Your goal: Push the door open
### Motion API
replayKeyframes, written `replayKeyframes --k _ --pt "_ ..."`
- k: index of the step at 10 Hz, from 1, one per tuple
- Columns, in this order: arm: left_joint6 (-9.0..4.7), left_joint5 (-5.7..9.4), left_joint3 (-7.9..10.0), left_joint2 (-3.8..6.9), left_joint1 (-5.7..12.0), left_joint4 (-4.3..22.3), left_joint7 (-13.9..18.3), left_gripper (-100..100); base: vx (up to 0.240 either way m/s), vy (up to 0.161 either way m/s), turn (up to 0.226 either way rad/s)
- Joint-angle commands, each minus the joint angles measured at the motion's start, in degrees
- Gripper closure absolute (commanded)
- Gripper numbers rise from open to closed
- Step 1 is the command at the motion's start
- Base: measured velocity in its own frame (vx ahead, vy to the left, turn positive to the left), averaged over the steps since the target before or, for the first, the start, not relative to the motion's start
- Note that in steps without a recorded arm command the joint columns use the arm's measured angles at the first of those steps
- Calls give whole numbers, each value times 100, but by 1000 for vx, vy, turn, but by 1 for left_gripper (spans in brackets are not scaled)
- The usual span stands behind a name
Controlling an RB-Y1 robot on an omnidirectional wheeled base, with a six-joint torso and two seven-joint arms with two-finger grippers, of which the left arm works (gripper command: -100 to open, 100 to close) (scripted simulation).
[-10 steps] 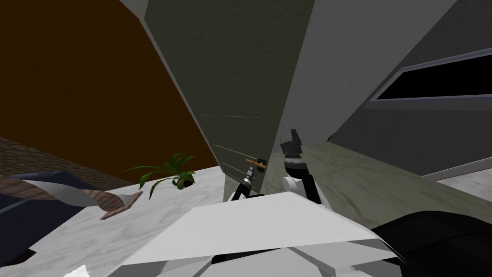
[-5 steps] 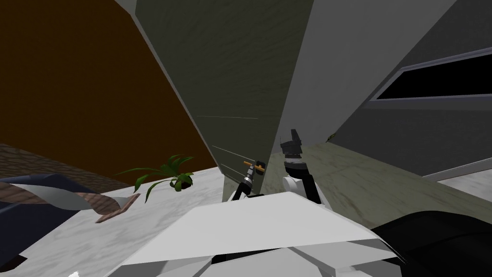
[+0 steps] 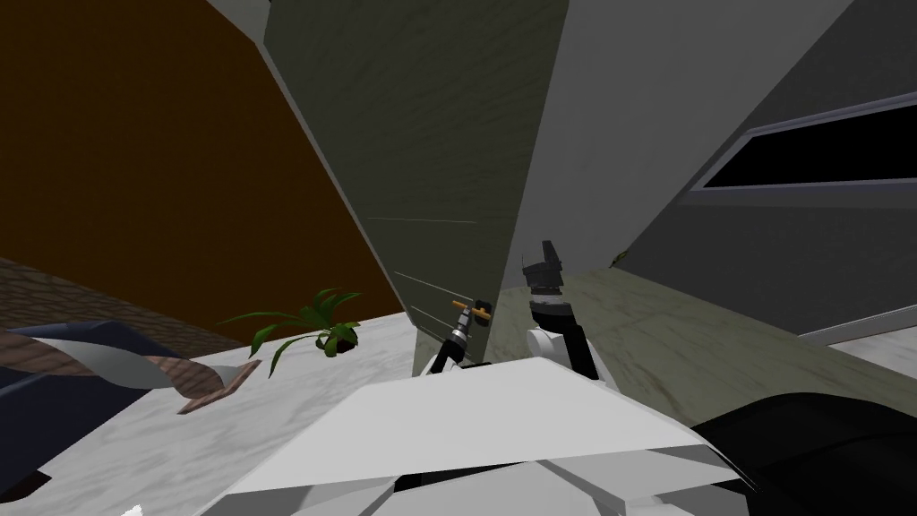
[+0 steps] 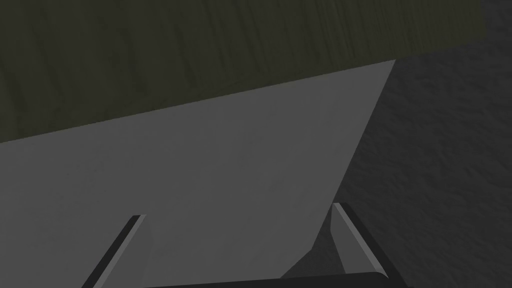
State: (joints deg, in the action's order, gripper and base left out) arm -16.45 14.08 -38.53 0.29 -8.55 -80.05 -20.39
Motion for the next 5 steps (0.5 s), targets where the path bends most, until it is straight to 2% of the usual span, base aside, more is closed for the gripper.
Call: replayKeyframes --k 1,3,5 --pt "26 10 146 105 -39 -19 -27 100 88 -225 98" --pt "26 33 299 126 -18 -14 -24 100 128 -199 98" --pt "26 56 452 53 3 -9 -22 100 122 -197 95"
